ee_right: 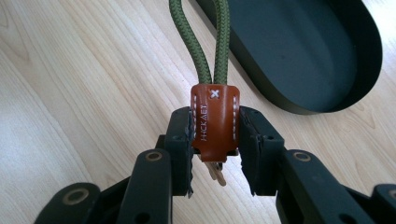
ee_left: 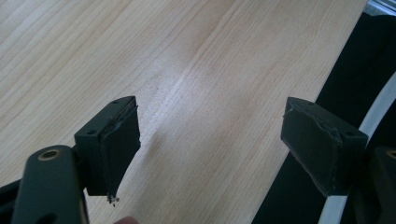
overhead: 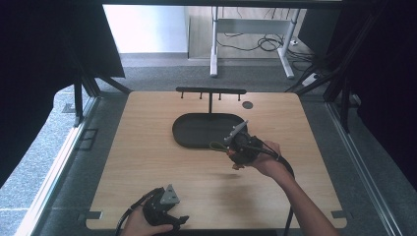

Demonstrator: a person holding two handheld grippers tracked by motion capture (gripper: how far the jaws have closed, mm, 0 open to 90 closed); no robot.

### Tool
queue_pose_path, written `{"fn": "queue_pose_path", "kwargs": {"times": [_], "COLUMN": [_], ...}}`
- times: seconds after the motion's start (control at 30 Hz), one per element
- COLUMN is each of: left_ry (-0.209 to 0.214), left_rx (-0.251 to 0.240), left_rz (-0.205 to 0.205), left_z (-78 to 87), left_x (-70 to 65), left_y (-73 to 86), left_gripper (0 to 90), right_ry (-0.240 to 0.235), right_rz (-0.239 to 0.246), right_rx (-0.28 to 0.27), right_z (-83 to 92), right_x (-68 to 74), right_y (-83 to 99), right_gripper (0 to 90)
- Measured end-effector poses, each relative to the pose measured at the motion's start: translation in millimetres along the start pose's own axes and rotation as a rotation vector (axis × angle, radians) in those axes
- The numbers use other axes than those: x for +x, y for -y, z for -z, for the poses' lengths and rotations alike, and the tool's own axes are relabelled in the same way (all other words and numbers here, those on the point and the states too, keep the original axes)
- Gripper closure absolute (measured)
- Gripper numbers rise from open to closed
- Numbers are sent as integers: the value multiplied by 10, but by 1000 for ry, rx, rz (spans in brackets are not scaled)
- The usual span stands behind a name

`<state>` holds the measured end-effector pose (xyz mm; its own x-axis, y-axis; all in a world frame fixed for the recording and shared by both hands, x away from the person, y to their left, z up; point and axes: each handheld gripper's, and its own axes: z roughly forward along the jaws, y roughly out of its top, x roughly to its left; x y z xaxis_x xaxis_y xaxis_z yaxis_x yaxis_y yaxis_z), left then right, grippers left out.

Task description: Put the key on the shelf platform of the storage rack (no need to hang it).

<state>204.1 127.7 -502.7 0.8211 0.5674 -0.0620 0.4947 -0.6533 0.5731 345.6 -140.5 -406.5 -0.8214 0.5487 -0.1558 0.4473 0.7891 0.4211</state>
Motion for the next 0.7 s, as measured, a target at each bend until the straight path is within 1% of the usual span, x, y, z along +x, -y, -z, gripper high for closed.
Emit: {"fn": "queue_pose_path", "kwargs": {"times": [0.47,0.7], "left_ry": [-6,-6], "left_rx": [-8,-12], "left_rz": [4,11], "left_z": [25,19], "left_x": [18,19], "left_y": [8,9], "left_gripper": [203,203], "right_ry": [9,18], "right_rz": [-9,-24], "right_rx": [12,7], "right_z": [-33,-7], "right_x": [-75,-134], "right_y": [-83,-96], "right_gripper": [670,670]}}
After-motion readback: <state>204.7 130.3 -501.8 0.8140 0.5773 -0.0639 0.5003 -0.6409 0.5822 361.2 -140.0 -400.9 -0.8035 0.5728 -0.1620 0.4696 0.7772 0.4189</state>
